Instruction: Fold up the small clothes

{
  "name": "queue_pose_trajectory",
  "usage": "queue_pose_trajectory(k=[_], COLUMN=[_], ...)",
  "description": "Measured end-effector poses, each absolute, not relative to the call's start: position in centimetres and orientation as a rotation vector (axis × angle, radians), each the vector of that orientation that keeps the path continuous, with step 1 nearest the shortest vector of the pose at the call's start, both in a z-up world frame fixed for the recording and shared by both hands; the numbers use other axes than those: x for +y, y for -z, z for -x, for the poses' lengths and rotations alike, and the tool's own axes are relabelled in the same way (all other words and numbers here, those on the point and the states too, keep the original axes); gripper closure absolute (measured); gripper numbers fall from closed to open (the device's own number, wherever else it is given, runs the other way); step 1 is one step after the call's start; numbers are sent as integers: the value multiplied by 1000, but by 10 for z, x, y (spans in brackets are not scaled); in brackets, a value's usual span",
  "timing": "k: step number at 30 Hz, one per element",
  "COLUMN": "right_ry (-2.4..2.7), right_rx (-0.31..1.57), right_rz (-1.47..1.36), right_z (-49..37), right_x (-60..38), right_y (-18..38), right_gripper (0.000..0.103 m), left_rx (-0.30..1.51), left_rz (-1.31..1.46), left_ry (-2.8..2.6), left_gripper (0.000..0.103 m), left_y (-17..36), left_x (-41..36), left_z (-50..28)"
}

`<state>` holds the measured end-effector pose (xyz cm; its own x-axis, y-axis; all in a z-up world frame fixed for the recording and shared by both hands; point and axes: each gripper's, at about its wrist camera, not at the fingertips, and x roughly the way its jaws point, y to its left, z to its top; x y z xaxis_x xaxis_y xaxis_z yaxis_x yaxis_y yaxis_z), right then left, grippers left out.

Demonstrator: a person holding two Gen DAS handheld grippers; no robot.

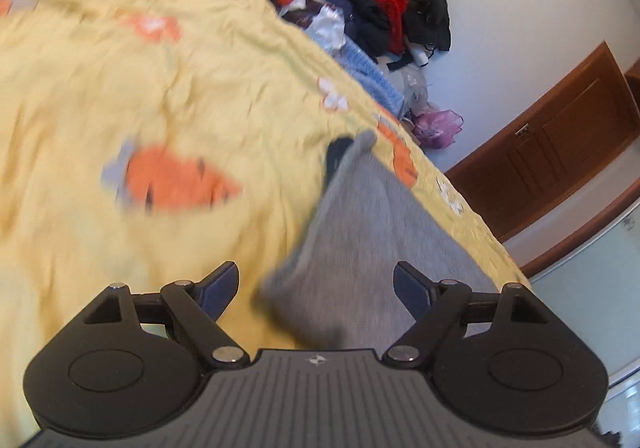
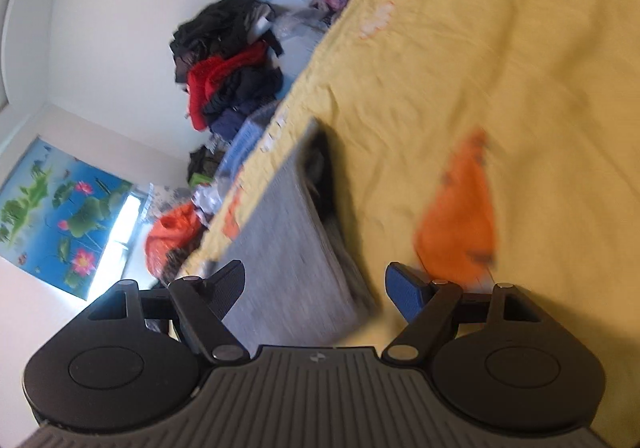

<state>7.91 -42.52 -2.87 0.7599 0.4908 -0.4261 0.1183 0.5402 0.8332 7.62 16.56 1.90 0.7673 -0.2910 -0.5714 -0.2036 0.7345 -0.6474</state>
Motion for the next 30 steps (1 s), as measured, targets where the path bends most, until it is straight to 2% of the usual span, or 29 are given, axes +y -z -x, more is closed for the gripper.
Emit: queue_pose_trajectory(k=[3,6,11,12,13,14,15,16,17,23,30], right_ry=[-259,-264,-254,-254,-239,-215,-189,-166,-164,-204,-347], right_rx=[714,708,678,677,684,704,734,743,725,689,637], right_rz=[-924,-905,-941,-947,-949,-945,-939,-940,-945,-938,-936], right_z=[-67,-76,-111,-118,-126,-132,-140,-142,-141,-128,-60], right_x=[-407,-393,-366,-359,-352,-347,-343,-341,-341,-344,-369], right_y=[31,29,29,30,30,33,39,45,48,33,-9], right_gripper=[23,24,24,28,45,61,87,88,88,88,89], left_rx=[743,693,633,640,647,663,694,719,740,738,716], left_rz=[815,791,901,899,876,846,817,803,812,818,803], left_ry=[129,158,118,109,84,49,18,-9,-20,15,135], left_gripper=[18,18,19,19,27,52,67,84,93,98,99], left_y=[-4,2,7,7,6,4,4,5,8,-6,-44], left_x=[150,135,131,128,123,120,118,118,122,134,153], left_z=[-68,-78,-110,-116,-119,-123,-127,-130,-133,-121,-44])
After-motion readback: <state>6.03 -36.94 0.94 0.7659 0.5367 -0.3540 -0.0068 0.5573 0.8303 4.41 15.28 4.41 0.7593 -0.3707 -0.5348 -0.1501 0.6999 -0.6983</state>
